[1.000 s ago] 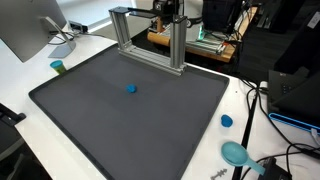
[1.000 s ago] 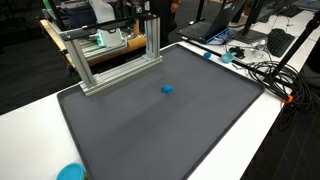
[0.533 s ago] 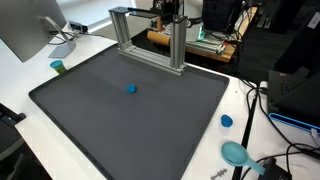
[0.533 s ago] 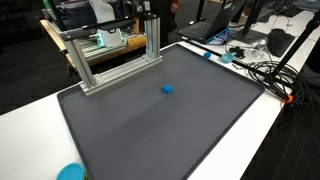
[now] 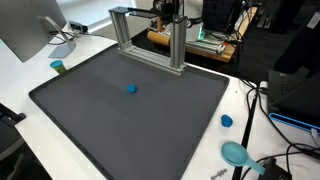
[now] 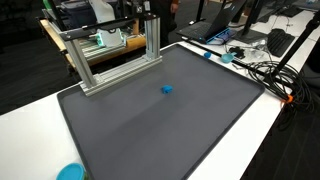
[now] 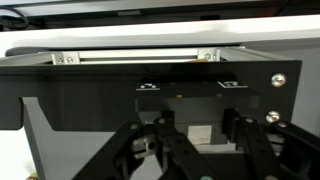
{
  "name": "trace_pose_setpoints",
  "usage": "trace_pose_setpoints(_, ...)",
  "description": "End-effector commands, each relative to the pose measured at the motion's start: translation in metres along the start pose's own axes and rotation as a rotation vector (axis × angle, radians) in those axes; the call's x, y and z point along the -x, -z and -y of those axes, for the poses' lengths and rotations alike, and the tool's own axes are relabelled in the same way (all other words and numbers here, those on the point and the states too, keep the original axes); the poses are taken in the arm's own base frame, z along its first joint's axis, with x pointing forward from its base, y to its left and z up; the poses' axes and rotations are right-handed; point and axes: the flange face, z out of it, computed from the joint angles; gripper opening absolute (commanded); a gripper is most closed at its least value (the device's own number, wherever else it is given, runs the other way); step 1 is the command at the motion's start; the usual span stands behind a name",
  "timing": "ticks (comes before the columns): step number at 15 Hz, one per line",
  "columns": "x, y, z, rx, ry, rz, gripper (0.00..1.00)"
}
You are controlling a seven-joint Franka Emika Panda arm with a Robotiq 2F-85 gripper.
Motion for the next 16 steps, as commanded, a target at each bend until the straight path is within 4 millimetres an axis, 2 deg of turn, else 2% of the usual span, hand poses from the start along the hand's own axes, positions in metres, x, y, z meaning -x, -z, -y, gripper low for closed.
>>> trace_pose_setpoints(1,0.000,0.004,0.009,-0.038,-0.010,0.021,0.27)
trace_pose_setpoints(2,0.000,0.005,0.007,-0.043,-0.015,0.015,0.22)
trace_pose_setpoints(6,-0.004,0.011,-0.002,-0.096,-0.036,-0.017,0.22)
trace_pose_setpoints(9,-0.016,0.035,-0.017,-0.156,-0.107,-0.133,0.22)
trace_pose_setpoints(12,-0.043,0.064,-0.020,-0.135,-0.104,-0.248,0.22)
trace_pose_setpoints(16,-0.091,0.089,-0.022,-0.006,-0.076,-0.287,0.22)
